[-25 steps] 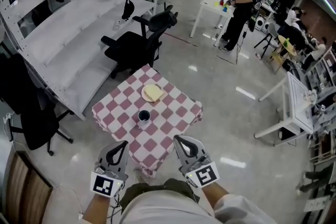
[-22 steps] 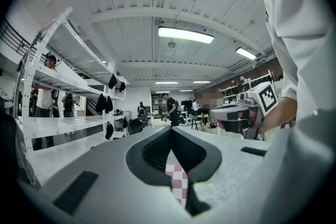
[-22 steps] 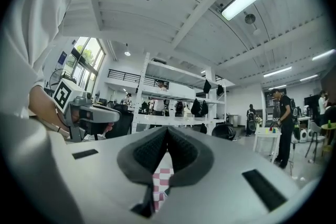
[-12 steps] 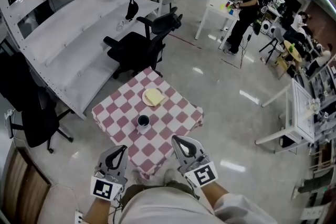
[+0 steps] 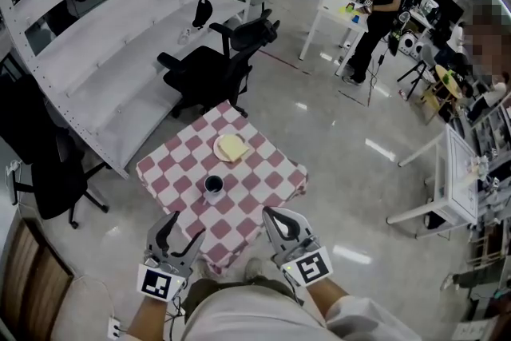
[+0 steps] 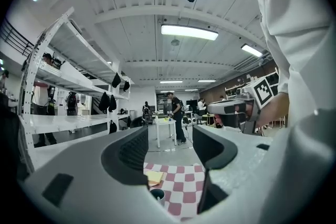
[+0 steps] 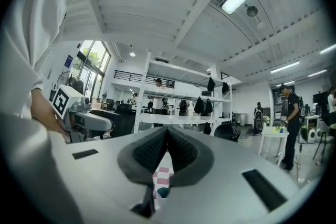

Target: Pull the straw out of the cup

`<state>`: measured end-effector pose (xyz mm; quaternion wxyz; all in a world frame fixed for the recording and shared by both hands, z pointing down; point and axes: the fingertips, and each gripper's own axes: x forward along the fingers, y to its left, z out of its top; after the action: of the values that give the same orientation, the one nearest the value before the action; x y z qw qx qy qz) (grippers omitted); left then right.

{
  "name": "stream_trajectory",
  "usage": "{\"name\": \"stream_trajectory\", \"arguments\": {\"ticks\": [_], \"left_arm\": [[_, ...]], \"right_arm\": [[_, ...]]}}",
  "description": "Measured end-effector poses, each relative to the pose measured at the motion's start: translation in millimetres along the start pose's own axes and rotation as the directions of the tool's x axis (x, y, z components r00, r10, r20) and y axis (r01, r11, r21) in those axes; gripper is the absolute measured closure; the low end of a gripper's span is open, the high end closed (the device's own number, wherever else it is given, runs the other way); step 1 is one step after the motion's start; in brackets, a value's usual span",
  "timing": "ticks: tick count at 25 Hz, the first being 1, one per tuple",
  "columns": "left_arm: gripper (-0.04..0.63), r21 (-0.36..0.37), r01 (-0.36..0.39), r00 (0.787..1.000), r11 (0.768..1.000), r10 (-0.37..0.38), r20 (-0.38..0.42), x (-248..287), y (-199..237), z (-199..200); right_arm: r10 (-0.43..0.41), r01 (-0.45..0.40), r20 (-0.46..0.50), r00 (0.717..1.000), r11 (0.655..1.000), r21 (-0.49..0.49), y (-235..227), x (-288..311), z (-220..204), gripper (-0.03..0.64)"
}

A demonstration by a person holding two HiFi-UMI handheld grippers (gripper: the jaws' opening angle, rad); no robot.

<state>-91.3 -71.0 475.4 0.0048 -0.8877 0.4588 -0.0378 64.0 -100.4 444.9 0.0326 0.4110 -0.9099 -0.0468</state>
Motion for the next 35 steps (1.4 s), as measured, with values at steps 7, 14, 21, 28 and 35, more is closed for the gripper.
{"name": "stream_trajectory", "arguments": {"ticks": [7, 14, 21, 28, 35], "left_arm": [[0.33, -0.019, -0.007, 0.999, 1.0, 0.006, -0.042, 22.3, 7.8, -38.5], [0.331, -0.026, -0.007, 0.997, 1.0, 0.005, -0.075, 47.1, 13.1, -81.8], [0.337, -0.057, -0.014, 0.985, 0.998, 0.004, -0.17, 69.8, 21.7, -130.0], [0.342, -0.082, -0.021, 0.959, 0.996, -0.003, -0.282, 87.2, 28.5, -188.6], [0.358, -0.095, -0.042, 0.93, 0.995, 0.004, -0.368, 104.2, 35.4, -234.3]], "right_arm": [[-0.016, 0.016, -0.007, 1.0, 1.0, -0.003, -13.8, -5.8, -4.6, 0.614], [-0.021, 0.021, -0.004, 1.0, 1.0, -0.002, -20.0, -7.4, -6.0, 0.614], [-0.016, 0.016, -0.001, 1.0, 1.0, -0.008, -22.1, -2.9, -5.8, 0.614], [-0.016, 0.016, -0.003, 1.0, 1.0, -0.014, -24.0, 1.5, -5.3, 0.614], [-0.015, 0.015, -0.012, 1.0, 1.0, -0.024, -26.7, 1.0, -7.4, 0.614]]}}
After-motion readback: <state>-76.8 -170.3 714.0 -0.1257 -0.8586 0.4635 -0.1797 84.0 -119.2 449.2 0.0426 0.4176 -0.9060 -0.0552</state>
